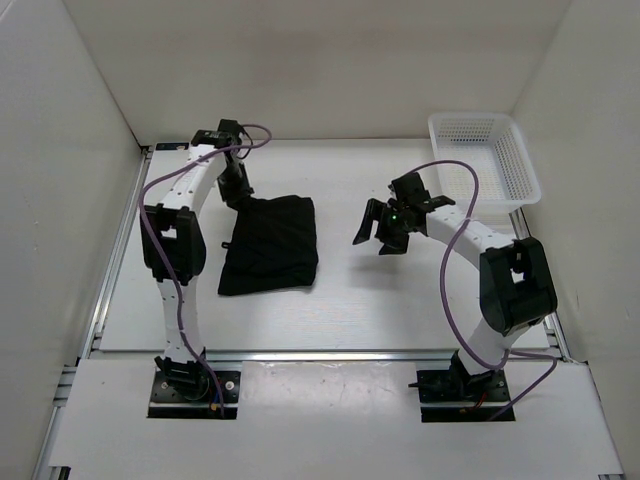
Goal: Fold and stack the shorts
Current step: Fold the shorts
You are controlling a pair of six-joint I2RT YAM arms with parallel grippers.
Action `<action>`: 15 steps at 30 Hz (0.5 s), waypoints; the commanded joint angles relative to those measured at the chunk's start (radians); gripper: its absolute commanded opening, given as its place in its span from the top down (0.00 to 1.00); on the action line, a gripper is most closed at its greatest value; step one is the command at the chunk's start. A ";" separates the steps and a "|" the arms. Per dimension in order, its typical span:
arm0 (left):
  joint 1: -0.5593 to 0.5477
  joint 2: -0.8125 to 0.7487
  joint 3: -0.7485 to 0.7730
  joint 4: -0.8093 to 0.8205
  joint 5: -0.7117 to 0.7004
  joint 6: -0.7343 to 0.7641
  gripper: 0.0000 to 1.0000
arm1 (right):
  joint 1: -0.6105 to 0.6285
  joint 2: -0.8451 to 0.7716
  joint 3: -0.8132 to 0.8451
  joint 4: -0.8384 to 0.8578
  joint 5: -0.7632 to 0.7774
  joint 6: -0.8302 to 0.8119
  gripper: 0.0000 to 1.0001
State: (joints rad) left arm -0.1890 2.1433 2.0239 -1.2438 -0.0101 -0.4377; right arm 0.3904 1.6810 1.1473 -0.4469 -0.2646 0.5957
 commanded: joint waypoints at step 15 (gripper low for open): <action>0.076 -0.225 -0.140 0.012 -0.137 -0.029 0.02 | 0.203 -0.058 0.106 -0.079 0.111 -0.027 0.15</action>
State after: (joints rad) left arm -0.1116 2.1132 1.9194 -1.2430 -0.1036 -0.4461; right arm 0.5320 1.6604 1.1767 -0.5072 -0.1806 0.5877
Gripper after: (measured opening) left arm 0.992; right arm 0.863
